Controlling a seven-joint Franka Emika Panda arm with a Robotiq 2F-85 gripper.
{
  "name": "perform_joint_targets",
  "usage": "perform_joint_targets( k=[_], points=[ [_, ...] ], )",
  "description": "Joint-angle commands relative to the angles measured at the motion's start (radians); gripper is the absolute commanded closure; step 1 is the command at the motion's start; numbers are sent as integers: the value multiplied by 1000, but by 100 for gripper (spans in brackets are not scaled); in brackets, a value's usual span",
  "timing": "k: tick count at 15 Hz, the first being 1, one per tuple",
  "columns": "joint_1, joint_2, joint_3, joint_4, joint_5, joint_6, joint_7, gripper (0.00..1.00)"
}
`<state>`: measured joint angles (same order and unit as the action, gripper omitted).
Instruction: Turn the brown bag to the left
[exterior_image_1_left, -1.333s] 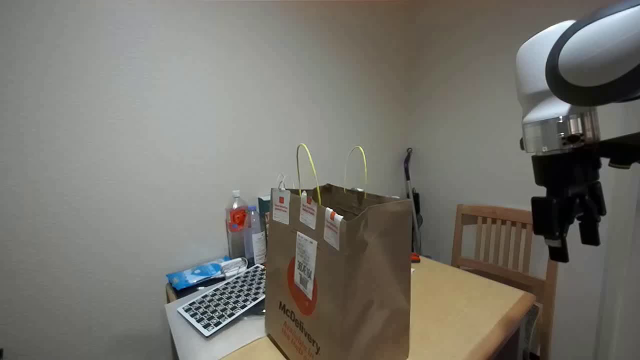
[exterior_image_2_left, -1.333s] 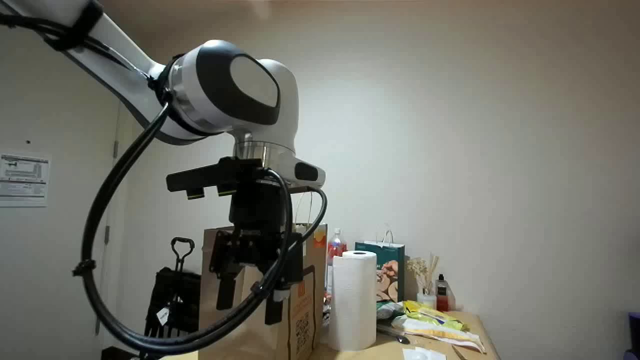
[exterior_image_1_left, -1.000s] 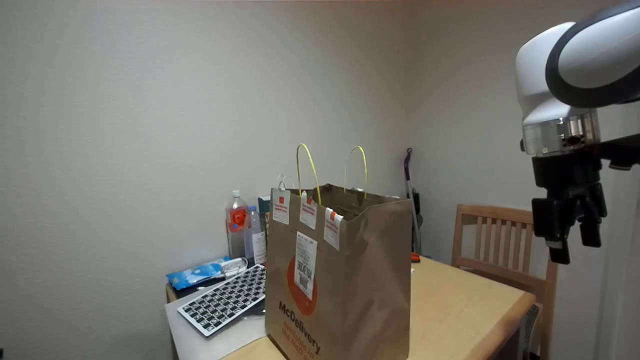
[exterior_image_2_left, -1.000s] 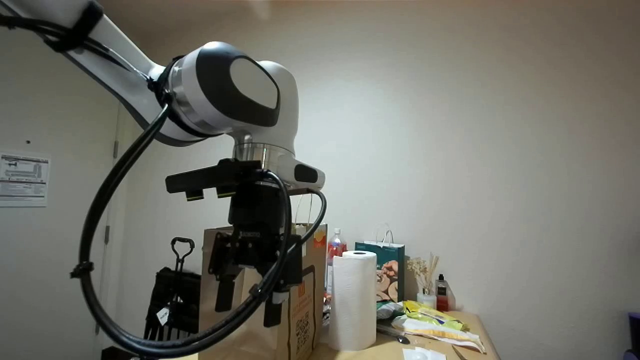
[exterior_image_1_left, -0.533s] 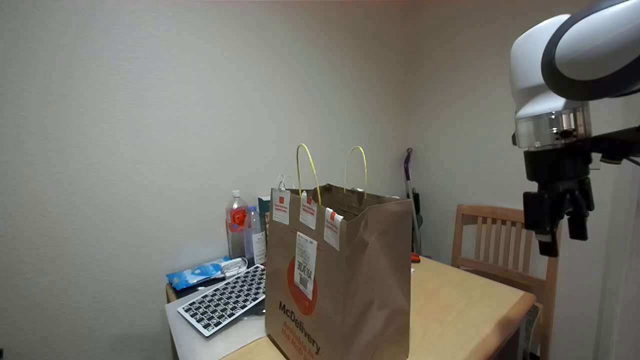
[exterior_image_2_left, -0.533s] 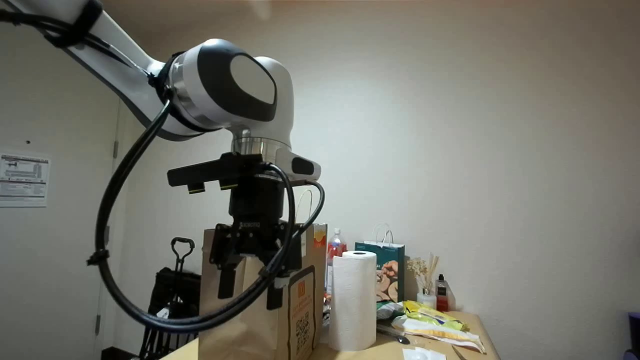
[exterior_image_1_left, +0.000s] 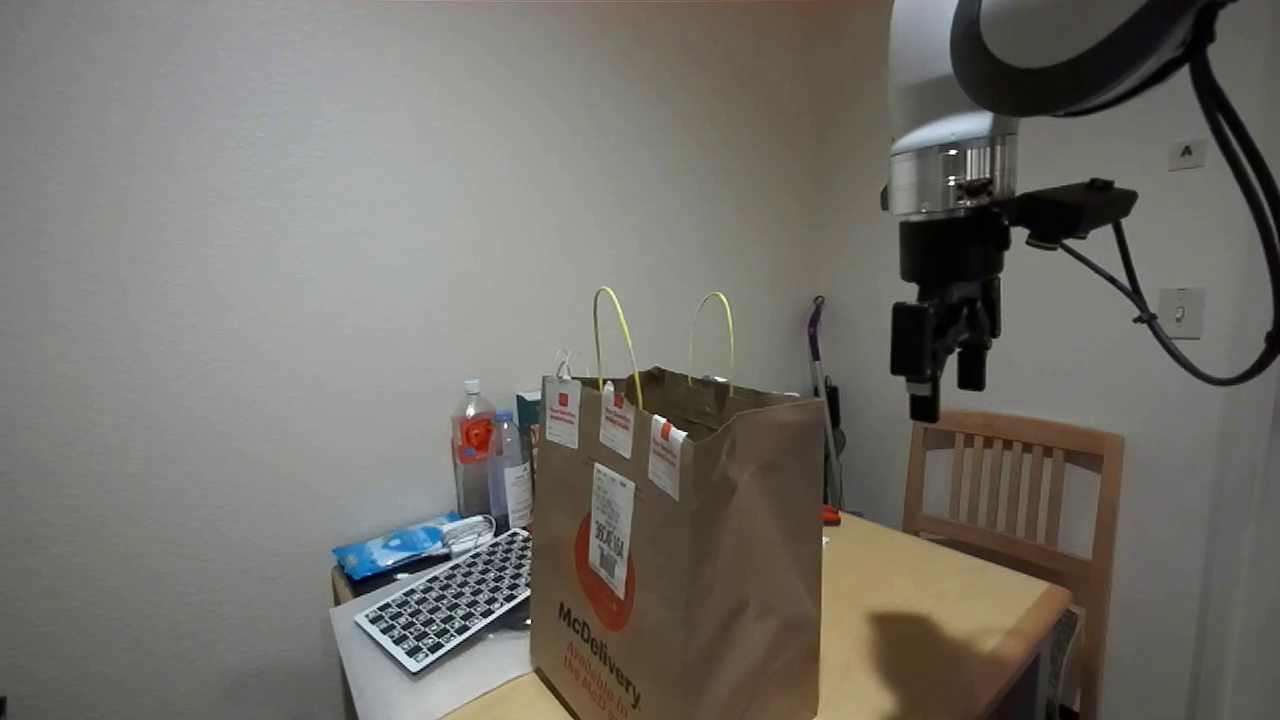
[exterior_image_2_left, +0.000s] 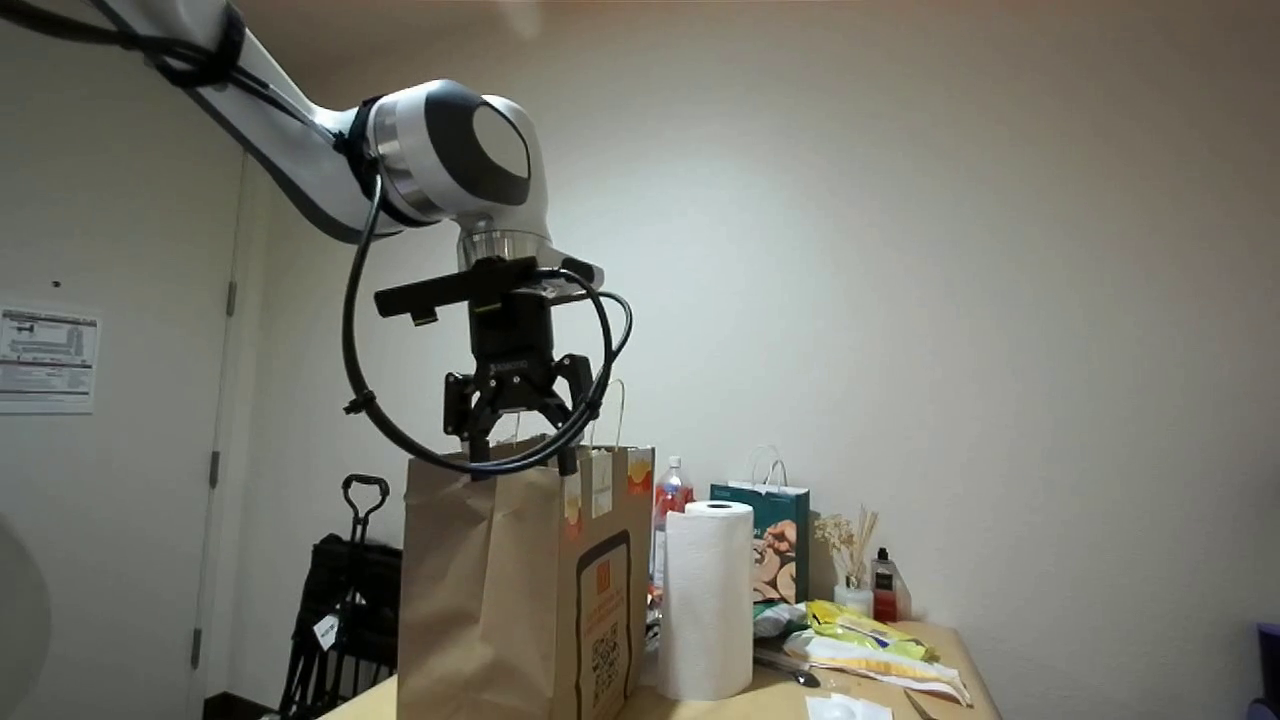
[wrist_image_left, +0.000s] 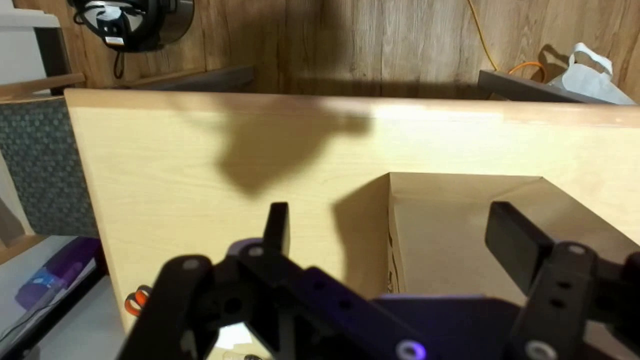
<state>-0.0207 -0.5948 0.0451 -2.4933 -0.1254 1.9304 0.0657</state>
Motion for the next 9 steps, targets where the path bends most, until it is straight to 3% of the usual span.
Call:
perform_joint_targets(
  k=[1, 5, 9],
  points=[
    [4, 6, -4, 4, -2, -3, 2, 0],
    [5, 7, -7, -3, 8, 5, 8, 0],
    [7, 111, 14, 122, 5, 59, 30, 0]
  ],
)
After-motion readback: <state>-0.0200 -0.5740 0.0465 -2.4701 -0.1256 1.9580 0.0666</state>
